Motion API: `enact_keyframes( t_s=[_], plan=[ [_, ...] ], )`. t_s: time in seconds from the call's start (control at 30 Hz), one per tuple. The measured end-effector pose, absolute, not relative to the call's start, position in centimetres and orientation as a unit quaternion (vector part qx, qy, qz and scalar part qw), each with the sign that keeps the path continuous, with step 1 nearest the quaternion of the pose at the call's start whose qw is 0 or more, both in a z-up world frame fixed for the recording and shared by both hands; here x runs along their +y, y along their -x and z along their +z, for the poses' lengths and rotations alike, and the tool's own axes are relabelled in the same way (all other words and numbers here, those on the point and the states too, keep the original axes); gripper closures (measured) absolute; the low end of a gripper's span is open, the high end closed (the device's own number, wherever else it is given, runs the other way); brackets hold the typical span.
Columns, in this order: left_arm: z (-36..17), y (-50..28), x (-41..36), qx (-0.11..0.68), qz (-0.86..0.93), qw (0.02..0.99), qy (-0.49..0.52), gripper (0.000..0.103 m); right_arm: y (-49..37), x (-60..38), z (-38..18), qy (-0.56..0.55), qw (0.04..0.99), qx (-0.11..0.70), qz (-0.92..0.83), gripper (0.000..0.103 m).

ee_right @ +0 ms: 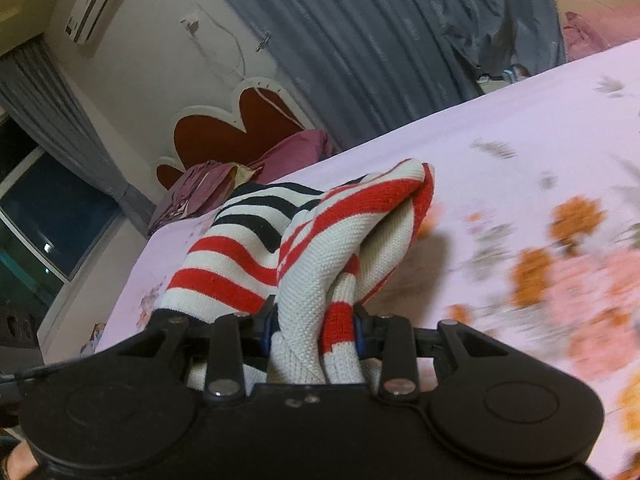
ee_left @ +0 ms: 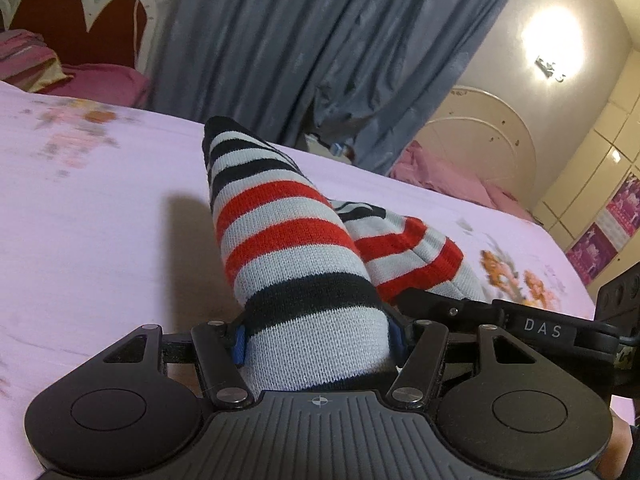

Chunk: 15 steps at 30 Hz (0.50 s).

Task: Fold small clothes

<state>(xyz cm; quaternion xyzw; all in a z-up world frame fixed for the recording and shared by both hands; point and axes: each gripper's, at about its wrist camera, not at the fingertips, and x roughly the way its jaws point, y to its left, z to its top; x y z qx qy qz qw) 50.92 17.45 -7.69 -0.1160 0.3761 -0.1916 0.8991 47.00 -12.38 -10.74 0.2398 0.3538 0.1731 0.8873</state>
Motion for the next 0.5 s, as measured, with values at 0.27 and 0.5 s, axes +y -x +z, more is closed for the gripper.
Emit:
enact_keyframes(
  t_s=[0.27, 0.5],
  plan=[
    [-9.5, -54.2, 25.8, 0.375, -0.183, 0.903, 0.104, 0.042, -50.0, -4.1, -13.1, -0.251, 0.884, 0.358, 0.168, 0.07],
    [-14.8, -55.6, 29.3, 0.398, -0.161, 0.896, 0.109, 0.039, -51.7, -2.6, -16.6, -0.243, 0.873, 0.392, 0.156, 0.069]
  ],
)
